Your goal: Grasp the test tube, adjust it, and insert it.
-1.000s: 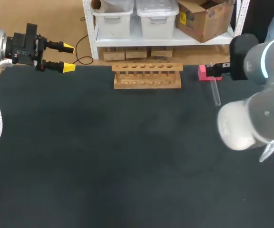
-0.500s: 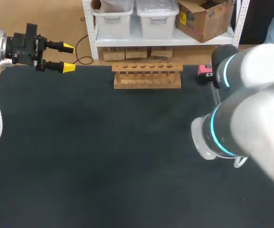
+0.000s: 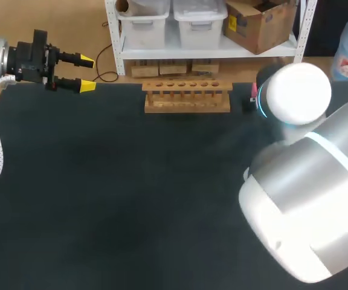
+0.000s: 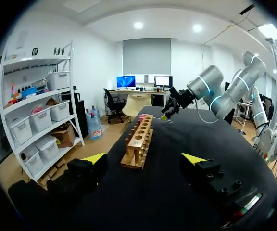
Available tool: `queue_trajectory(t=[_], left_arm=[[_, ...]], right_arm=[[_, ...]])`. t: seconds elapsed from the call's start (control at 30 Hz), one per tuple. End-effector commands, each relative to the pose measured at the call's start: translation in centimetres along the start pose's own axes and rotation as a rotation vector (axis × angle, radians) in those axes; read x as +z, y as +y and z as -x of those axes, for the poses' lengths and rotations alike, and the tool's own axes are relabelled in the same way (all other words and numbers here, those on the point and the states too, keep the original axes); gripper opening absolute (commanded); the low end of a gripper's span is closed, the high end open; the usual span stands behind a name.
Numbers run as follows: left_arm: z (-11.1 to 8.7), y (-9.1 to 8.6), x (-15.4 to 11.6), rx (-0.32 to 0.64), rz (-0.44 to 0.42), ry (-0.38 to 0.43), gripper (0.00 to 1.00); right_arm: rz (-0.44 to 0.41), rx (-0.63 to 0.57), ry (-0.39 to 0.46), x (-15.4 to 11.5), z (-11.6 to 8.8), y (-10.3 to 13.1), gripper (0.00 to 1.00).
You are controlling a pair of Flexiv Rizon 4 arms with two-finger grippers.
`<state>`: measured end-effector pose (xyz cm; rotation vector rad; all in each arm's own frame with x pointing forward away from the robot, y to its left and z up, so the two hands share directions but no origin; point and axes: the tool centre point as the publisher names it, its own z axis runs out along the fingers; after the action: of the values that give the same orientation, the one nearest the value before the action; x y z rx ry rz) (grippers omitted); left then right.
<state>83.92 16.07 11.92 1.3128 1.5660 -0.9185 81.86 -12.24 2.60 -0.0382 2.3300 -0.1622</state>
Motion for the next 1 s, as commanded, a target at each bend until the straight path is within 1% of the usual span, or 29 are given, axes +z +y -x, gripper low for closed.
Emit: queue_trajectory(t=[0.03, 0.27, 0.37, 0.47, 0.93, 1.0], left_arm=[[-0.1, -0.2, 0.0, 0.003, 0.007, -0.002, 1.00], [-0.1, -0.2, 0.0, 0.003, 0.007, -0.002, 1.00], [-0.1, -0.2, 0.0, 0.003, 0.007, -0.002, 1.00], [-0.1, -0.2, 0.0, 0.003, 0.007, -0.002, 1.00], [-0.1, -0.2, 0.0, 0.003, 0.007, -0.002, 1.00], [-0.1, -0.2, 0.0, 0.003, 0.007, -0.002, 1.00]], right_arm=[[0.119, 0.003, 0.012, 0.6, -0.1, -0.7, 1.00], [0.180, -0.004, 0.027, 1.3, -0.3, -1.0, 1.00], [0.185, -0.001, 0.034, 1.5, -0.4, -1.1, 1.00], [0.207, 0.006, 0.044, 1.8, -0.6, -1.1, 1.00], [0.277, -0.023, 0.062, 3.3, -0.6, -1.5, 1.00], [0.285, -0.024, 0.065, 3.6, -0.6, -1.5, 0.93]])
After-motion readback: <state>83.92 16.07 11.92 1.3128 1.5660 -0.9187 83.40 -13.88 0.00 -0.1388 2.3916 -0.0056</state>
